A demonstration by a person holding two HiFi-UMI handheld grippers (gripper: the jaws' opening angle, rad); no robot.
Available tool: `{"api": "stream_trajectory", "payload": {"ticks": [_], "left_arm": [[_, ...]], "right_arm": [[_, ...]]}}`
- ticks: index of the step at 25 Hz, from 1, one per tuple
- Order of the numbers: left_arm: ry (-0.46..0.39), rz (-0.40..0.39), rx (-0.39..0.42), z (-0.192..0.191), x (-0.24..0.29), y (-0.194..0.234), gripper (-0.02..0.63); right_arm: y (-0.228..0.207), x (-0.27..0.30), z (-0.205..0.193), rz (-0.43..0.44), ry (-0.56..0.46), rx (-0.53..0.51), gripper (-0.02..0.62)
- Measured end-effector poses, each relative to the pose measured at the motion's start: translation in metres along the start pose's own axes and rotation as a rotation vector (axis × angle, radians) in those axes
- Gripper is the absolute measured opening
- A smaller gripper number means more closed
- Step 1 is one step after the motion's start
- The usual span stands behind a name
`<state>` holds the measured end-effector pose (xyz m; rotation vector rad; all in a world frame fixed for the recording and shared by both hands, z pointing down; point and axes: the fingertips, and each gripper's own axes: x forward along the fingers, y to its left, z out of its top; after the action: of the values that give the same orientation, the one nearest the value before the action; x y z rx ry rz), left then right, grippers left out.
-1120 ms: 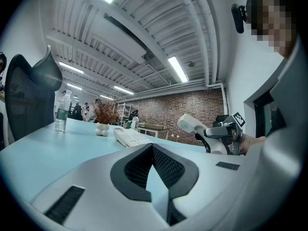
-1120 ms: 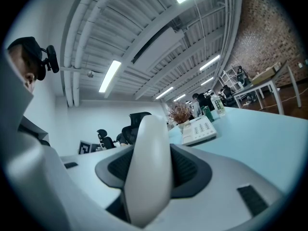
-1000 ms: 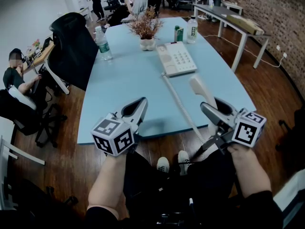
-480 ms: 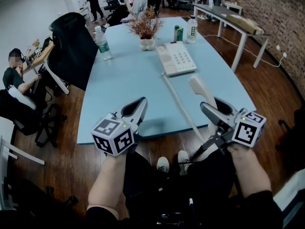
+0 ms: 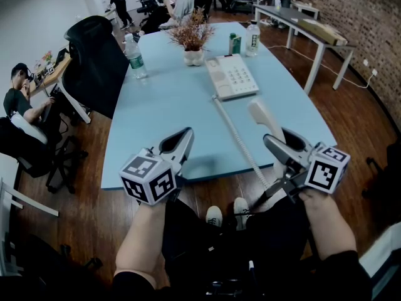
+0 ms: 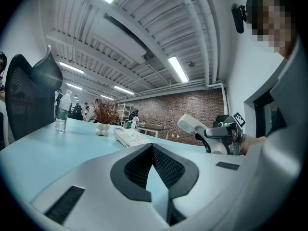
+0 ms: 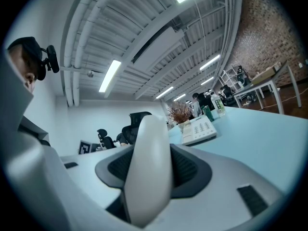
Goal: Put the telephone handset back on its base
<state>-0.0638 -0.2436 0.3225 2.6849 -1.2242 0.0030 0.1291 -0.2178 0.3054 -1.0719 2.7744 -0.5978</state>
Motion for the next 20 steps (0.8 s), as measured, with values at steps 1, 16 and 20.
{"api": "stream_trajectory", "payload": {"ticks": [1, 16, 20], "left_arm": [[0.000, 0.000, 0.000, 0.000, 0.000, 0.000, -0.005], [-0.002, 0.015, -0.003, 0.002, -0.002, 0.005, -0.005], [0.001, 0.011, -0.010, 0.001, -0.001, 0.005, -0.005]], "right_arm": [[0.000, 0.000, 0.000, 0.001, 0.000, 0.000, 0.236], [-0.004, 0.023, 0.005, 0.019, 0.018, 0.025, 0.236], [-0.005, 0.062, 0.027, 0.031, 0.058, -0.062, 0.236]]}}
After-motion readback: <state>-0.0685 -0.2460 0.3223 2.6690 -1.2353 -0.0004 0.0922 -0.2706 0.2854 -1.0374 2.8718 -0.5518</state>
